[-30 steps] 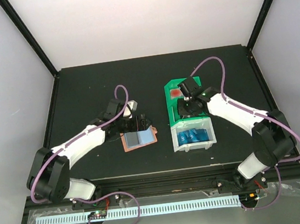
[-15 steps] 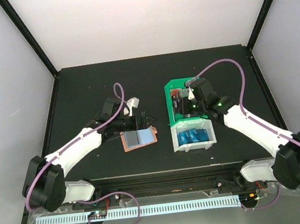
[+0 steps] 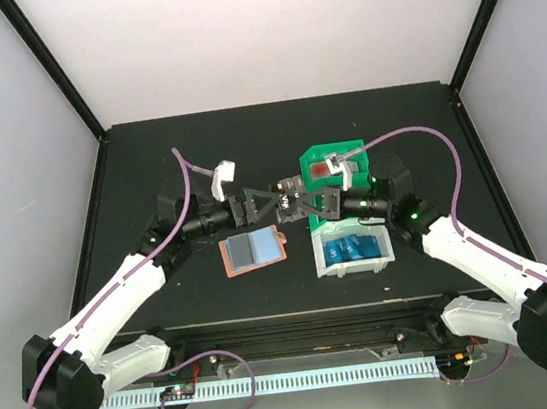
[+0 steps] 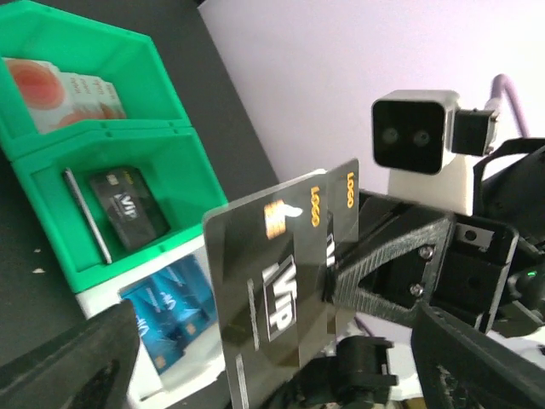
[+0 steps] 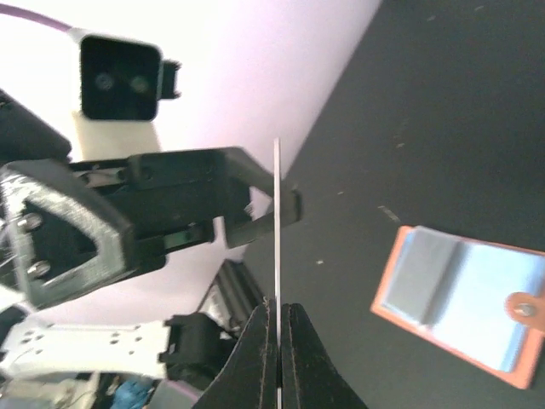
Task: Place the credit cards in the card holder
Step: Pick up the credit card from the storage box.
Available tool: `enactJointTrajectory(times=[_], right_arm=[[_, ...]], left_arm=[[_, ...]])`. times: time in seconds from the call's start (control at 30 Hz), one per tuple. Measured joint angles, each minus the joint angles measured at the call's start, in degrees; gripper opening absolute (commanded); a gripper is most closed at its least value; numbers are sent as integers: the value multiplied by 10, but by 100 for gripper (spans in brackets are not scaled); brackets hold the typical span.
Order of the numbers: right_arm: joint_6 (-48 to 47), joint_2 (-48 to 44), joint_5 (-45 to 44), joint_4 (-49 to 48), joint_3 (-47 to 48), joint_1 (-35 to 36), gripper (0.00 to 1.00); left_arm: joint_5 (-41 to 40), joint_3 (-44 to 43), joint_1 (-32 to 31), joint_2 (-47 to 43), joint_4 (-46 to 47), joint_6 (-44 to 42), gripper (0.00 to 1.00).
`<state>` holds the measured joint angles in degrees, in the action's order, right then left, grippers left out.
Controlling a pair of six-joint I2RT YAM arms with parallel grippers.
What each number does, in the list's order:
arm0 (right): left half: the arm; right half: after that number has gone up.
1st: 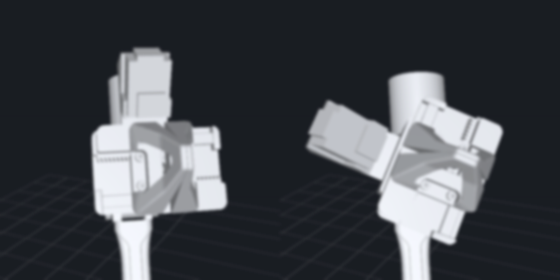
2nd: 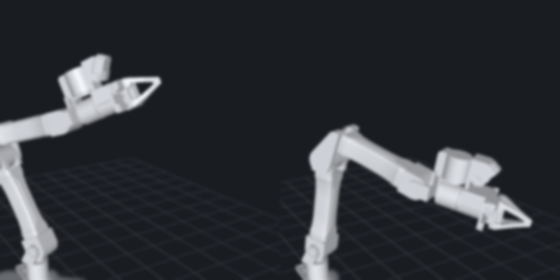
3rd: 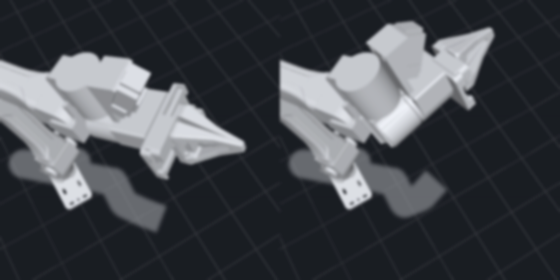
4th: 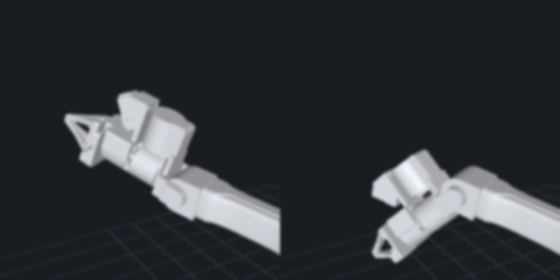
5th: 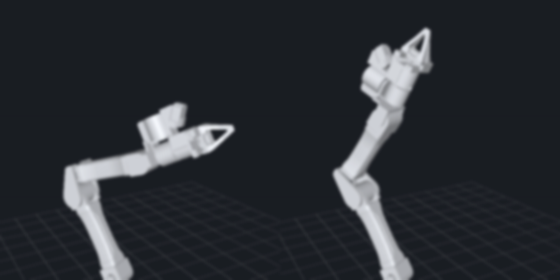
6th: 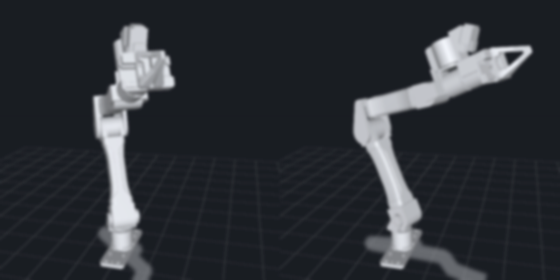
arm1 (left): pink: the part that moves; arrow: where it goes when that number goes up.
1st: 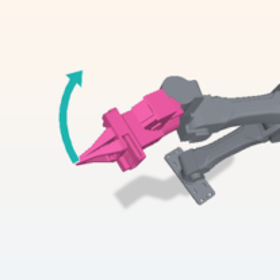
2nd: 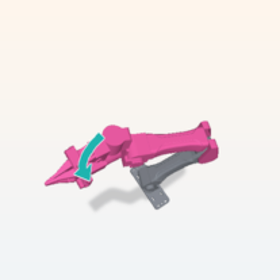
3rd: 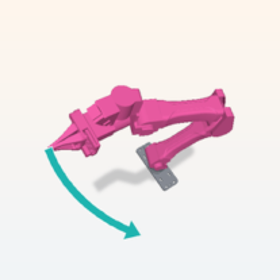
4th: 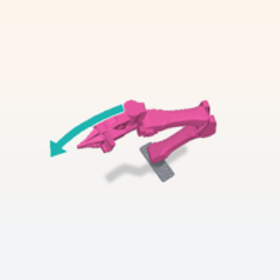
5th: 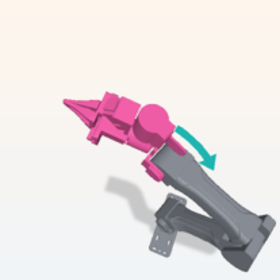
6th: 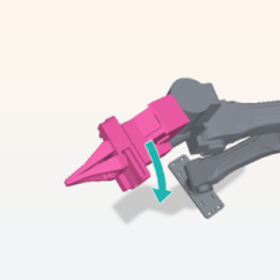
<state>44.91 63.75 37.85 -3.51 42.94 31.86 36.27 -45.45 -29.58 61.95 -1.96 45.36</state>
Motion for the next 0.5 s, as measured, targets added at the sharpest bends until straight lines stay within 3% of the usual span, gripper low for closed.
enactJointTrajectory(times=[0.23,0.5], right_arm=[[82,-9,73,-117,-38,8,1],[134,-9,93,-182,-63,10,1]], left_arm=[[37,26,0,-2,50,49,53],[82,52,0,-2,116,98,16]])
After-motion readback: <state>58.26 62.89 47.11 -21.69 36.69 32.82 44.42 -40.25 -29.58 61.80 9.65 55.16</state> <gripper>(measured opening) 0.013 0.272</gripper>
